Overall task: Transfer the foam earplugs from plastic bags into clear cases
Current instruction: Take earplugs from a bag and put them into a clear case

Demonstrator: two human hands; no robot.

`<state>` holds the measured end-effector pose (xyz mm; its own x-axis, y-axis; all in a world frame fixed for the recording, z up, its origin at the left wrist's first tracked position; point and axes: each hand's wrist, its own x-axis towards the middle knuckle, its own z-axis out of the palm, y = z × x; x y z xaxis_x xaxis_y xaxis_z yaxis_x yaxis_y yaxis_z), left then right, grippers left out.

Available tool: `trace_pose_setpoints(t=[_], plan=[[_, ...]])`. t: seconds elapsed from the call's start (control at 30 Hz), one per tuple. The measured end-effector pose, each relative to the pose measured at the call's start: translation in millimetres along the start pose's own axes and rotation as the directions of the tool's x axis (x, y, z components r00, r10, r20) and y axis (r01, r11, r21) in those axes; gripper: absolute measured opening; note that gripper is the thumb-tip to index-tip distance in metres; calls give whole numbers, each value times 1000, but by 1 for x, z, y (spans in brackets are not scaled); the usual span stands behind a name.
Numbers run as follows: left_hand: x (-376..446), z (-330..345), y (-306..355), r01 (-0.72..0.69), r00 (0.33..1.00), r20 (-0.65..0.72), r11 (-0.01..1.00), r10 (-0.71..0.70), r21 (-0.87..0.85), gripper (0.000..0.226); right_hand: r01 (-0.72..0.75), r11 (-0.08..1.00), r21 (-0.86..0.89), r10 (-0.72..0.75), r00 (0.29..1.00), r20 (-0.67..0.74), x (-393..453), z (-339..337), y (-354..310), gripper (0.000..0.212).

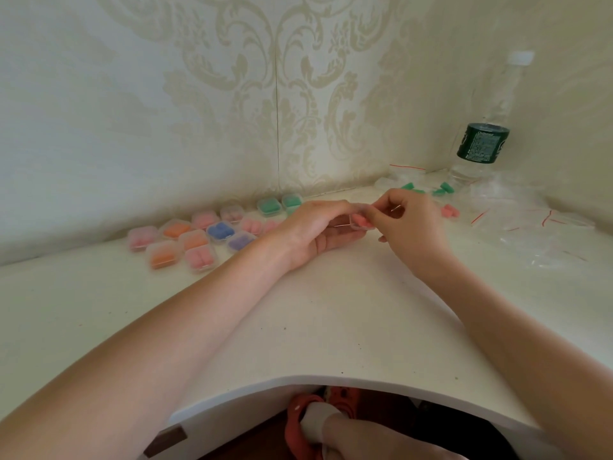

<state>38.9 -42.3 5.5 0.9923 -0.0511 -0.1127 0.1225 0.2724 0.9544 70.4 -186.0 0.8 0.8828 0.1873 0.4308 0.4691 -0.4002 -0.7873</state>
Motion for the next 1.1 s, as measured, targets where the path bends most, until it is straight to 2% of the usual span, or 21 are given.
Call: trace_pose_setpoints(t=[0.17,0.33,0.53,0.67,0.73,0.83,0.97,1.03,1.1], plan=[[3,-1,-5,-44,999,-19,999,45,28,31,0,1000,-5,0,1000,7,2,-1,1,26],[6,-5,-3,-1,1000,-10,1000,1,-8,31,0,998,55,-2,999,40,5,-2,5,9],[7,-6,-3,23,1000,2,999,-23,-33,30,-24,989,143,17,999,51,6,-3,9,14],[8,-6,-3,30,1000,-2,999,-30,-45,29,109,994,-6,-105,969,223,8,-10,10,62],[8,-8,-3,40,999,7,998,-39,-55,26,156,986,-53,-131,936,327,7,-14,8,70],[7,-12,-2,62,996,64,995,-57,-82,27,176,982,-68,-136,910,391,6,-17,10,59],[2,-14,1,56,988,145,997,-49,-47,39,168,986,-14,-155,939,307,6,-15,14,21],[-1,-12,0,10,988,154,1000,-13,23,43,142,989,27,-145,956,254,8,-15,14,12],[-2,-7,-6,-101,989,117,987,86,127,41,142,990,23,-143,968,206,10,-15,14,11]])
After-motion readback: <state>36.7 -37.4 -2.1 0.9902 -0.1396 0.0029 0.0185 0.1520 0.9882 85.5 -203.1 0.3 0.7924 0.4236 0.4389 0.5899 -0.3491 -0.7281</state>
